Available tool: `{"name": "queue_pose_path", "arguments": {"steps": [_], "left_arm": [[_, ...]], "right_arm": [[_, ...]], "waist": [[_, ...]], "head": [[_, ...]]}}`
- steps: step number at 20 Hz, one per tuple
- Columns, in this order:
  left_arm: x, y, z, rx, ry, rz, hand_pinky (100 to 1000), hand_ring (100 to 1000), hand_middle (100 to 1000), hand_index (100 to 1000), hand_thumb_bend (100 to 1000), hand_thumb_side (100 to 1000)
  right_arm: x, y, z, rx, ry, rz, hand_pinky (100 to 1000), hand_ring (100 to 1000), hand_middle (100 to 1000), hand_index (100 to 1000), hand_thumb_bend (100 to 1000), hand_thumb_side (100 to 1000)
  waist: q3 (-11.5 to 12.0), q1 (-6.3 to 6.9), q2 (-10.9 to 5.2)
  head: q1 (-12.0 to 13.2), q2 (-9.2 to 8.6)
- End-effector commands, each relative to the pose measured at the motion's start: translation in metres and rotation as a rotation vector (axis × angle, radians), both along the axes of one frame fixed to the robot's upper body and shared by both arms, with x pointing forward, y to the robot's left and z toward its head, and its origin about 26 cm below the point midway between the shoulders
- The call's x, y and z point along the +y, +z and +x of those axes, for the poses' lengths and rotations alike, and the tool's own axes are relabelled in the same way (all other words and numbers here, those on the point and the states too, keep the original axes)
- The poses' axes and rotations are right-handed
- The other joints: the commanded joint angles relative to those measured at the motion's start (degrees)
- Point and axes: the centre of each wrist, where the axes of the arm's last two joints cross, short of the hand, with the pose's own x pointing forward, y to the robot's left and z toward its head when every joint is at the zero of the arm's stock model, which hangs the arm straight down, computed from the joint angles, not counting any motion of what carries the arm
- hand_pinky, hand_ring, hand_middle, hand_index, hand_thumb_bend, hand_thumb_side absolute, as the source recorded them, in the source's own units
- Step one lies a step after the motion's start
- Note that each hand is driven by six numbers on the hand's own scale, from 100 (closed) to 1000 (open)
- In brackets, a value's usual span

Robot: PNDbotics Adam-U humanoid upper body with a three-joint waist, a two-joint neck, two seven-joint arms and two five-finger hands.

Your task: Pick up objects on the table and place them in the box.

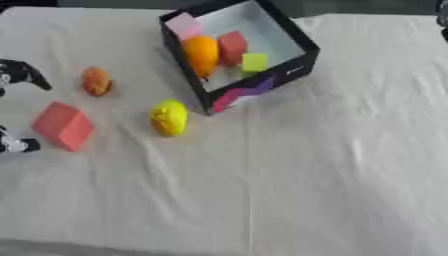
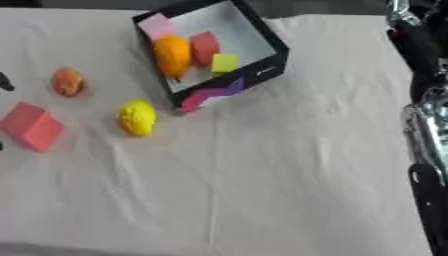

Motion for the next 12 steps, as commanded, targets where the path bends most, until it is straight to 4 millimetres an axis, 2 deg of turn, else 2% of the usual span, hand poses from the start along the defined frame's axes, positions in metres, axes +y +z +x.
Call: {"name": "queue_pose_path", "arguments": {"steps": [1, 8, 12], "left_arm": [[0.007, 0.03, 0.002, -0.039, 0.001, 0.083, 922, 907, 782, 808, 627, 100], [0.001, 0.05, 0.011, 0.021, -0.017, 0.056, 906, 909, 789, 802, 642, 100], [-0.008, 0.054, 0.009, 0.096, -0.054, 0.079, 926, 914, 787, 805, 707, 100]], "right_arm": [[-0.002, 0.007, -0.001, -0.021, -0.003, -0.009, 783, 712, 676, 807, 201, 305], [-0.002, 0.005, -0.001, -0.014, -0.01, -0.005, 782, 708, 673, 804, 201, 303], [-0.002, 0.005, -0.001, -0.009, -0.01, -0.008, 781, 704, 668, 803, 198, 303]], "waist": [[0.14, 0.11, -0.94], [0.24, 0.11, -1.02], [0.25, 0.24, -0.92]], "head": [[0.18, -0.06], [0.78, -0.4], [0.68, -0.44]]}}
